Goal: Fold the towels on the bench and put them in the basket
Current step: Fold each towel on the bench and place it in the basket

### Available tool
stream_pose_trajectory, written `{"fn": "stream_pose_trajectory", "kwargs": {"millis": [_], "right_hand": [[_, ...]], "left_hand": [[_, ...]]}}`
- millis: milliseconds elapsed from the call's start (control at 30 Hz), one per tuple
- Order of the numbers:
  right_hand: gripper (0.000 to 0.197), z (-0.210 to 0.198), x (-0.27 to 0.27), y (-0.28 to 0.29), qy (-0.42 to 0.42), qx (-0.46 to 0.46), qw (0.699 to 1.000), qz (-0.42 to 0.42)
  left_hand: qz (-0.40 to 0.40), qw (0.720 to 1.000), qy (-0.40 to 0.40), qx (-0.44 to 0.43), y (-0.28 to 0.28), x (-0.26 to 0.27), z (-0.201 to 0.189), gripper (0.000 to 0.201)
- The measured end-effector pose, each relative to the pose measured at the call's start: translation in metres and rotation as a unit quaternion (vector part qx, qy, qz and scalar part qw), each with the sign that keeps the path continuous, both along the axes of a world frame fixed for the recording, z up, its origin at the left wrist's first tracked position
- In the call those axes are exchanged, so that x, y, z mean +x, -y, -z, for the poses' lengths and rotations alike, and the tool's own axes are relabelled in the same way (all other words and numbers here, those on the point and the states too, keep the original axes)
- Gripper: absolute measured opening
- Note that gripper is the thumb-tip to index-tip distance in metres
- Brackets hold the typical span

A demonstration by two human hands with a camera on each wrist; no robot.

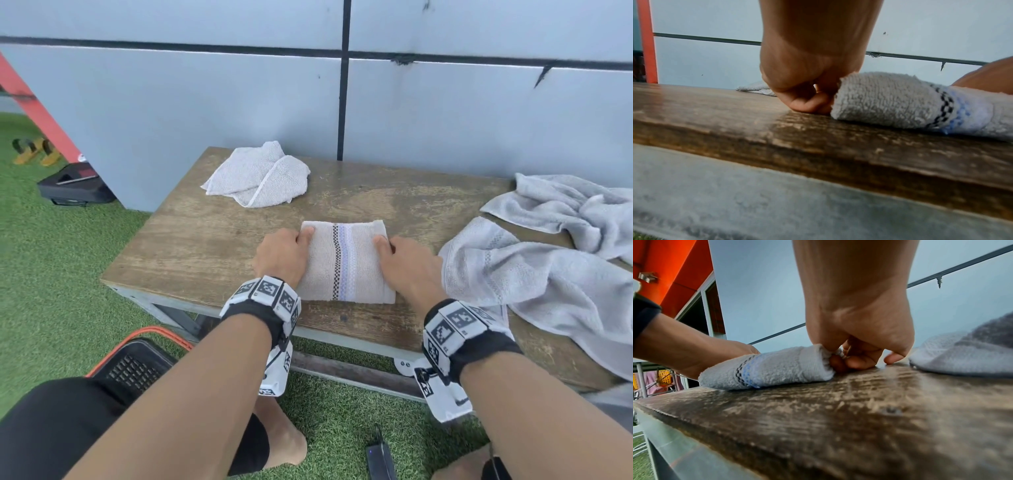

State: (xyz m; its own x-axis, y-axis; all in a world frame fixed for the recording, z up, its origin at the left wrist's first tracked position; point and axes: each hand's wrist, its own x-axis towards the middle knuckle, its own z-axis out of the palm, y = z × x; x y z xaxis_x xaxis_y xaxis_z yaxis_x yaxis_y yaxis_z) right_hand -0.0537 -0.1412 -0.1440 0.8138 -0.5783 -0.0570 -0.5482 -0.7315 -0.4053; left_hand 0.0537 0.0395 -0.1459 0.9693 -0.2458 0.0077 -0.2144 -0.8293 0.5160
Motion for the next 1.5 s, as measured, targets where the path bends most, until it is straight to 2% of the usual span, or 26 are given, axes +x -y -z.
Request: {"fn": "stream_pose_trajectory", "kwargs": {"millis": [100, 167, 200, 267, 300, 367, 433, 467, 800, 900, 967, 1067, 1167, 1233, 1300, 1400, 1500], "right_hand": [[0.06, -0.005, -0.003, 0.0, 0.001, 0.042, 0.999, 0.018], [0.059, -0.011, -0.006, -0.004, 0.023, 0.098, 0.994, 0.04], [0.053, -0.012, -0.007, -0.007, 0.051, 0.091, 0.994, 0.039], [0.038, -0.013, -0.011, -0.017, 0.128, -0.035, 0.991, 0.004], [0.033, -0.011, -0.012, -0.022, 0.162, -0.096, 0.982, -0.029], [0.037, -0.002, -0.011, -0.031, 0.158, -0.142, 0.969, -0.129], [0.05, 0.009, -0.011, -0.036, 0.093, -0.115, 0.968, -0.203], [0.054, 0.013, -0.012, -0.037, 0.062, -0.093, 0.971, -0.21], [0.06, 0.008, -0.004, -0.032, -0.057, -0.071, 0.975, -0.2], [0.06, 0.0, -0.002, -0.031, -0.081, -0.107, 0.97, -0.202], [0.061, -0.008, -0.004, -0.028, -0.092, -0.158, 0.963, -0.198], [0.059, -0.023, -0.015, -0.027, -0.123, -0.223, 0.95, -0.181], [0.054, -0.036, -0.025, -0.033, -0.079, -0.261, 0.951, -0.148], [0.045, -0.036, -0.025, -0.041, -0.002, -0.279, 0.95, -0.141], [0.043, -0.026, -0.02, -0.047, 0.038, -0.209, 0.96, -0.185], [0.057, -0.005, -0.015, -0.051, -0.032, -0.071, 0.968, -0.238], [0.059, 0.009, -0.019, -0.043, -0.05, -0.063, 0.969, -0.234]], "left_hand": [[-0.031, 0.999, -0.009, -0.043, -0.002, -0.006, -0.004, 0.049], [-0.023, 0.996, 0.077, -0.05, -0.002, -0.017, -0.008, 0.037], [0.009, 0.989, 0.14, -0.048, -0.001, -0.024, -0.009, 0.029], [0.1, 0.968, 0.228, -0.031, 0.005, -0.04, -0.008, 0.019], [0.14, 0.963, 0.231, -0.013, 0.008, -0.046, -0.003, 0.019], [0.182, 0.969, 0.162, 0.029, 0.013, -0.054, 0.009, 0.038], [0.188, 0.975, 0.096, 0.066, 0.013, -0.055, 0.021, 0.055], [0.19, 0.975, 0.084, 0.08, 0.013, -0.053, 0.023, 0.057], [0.215, 0.971, 0.042, 0.093, 0.01, -0.042, 0.018, 0.058], [0.231, 0.963, 0.058, 0.125, 0.006, -0.035, 0.014, 0.057], [0.205, 0.963, 0.064, 0.163, 0.001, -0.026, 0.011, 0.06], [0.115, 0.97, 0.083, 0.197, -0.008, -0.02, -0.002, 0.065], [0.124, 0.976, 0.12, 0.136, -0.006, -0.033, -0.014, 0.056], [0.157, 0.981, 0.077, 0.084, 0.002, -0.05, -0.01, 0.053], [0.16, 0.984, 0.035, 0.066, 0.006, -0.064, 0.003, 0.057], [0.146, 0.986, 0.033, 0.069, 0.003, -0.067, 0.018, 0.059], [0.156, 0.985, 0.012, 0.075, -0.004, -0.059, 0.02, 0.057]]}}
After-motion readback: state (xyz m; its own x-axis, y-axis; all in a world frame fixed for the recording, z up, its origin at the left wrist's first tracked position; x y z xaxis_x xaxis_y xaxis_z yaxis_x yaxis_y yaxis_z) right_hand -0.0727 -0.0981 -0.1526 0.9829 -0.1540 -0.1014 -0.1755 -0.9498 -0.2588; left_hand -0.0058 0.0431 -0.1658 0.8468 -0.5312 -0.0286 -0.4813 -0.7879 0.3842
